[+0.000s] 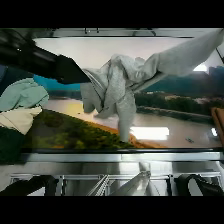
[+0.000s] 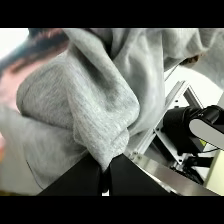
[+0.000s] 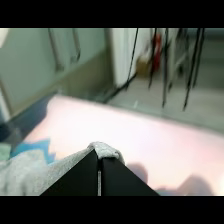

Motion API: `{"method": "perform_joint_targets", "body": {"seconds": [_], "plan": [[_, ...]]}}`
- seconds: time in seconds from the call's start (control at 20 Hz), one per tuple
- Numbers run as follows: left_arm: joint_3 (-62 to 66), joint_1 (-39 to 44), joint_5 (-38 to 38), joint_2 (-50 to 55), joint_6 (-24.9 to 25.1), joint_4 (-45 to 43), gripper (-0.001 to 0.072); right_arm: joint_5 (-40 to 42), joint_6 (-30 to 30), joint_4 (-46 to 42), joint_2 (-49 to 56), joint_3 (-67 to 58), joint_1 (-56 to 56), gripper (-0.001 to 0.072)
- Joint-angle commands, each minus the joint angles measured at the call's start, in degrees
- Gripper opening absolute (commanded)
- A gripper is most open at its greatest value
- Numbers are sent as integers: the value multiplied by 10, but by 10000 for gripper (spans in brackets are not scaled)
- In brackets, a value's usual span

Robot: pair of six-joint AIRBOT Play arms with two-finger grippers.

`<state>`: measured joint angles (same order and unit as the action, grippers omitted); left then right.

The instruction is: Fold the shirts.

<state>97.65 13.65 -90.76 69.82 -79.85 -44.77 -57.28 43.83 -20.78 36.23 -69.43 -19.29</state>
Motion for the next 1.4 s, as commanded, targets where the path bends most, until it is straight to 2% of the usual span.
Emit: {"method": "perform_joint_targets", "body": {"seconds": [0.0,0.15,0.3,0.5,0.55,0.6,0.7,0.8,0.95,1.1,1.3,1.35], "plan": [[54,-5,-8,-24,20,-9,14,25,13,-18,-26,-25,-6,17],[34,-5,-51,12,27,-48,14,-37,64,-73,45,-13,-5,17],[-18,-9,-85,80,55,-97,14,-64,103,-127,136,46,-5,17],[-92,-44,-57,202,126,-96,13,-41,92,-131,272,171,-3,17],[-97,-56,-33,235,127,-96,15,-20,80,-131,309,193,1,17],[-93,-69,-14,270,127,-95,110,2,72,-131,351,209,7,18],[-68,-95,-6,328,99,-90,720,17,61,-131,428,212,13,17],[-32,-122,-34,367,73,-60,712,23,44,-131,471,209,13,17],[-22,-143,-62,376,48,0,713,32,29,-133,472,205,10,17],[-66,-117,-76,354,34,-13,712,33,24,-133,465,192,11,18],[-181,-66,-6,314,17,-182,711,29,15,-133,454,188,11,17],[-203,-57,-3,312,13,-198,711,28,15,-134,453,188,11,17]]}}
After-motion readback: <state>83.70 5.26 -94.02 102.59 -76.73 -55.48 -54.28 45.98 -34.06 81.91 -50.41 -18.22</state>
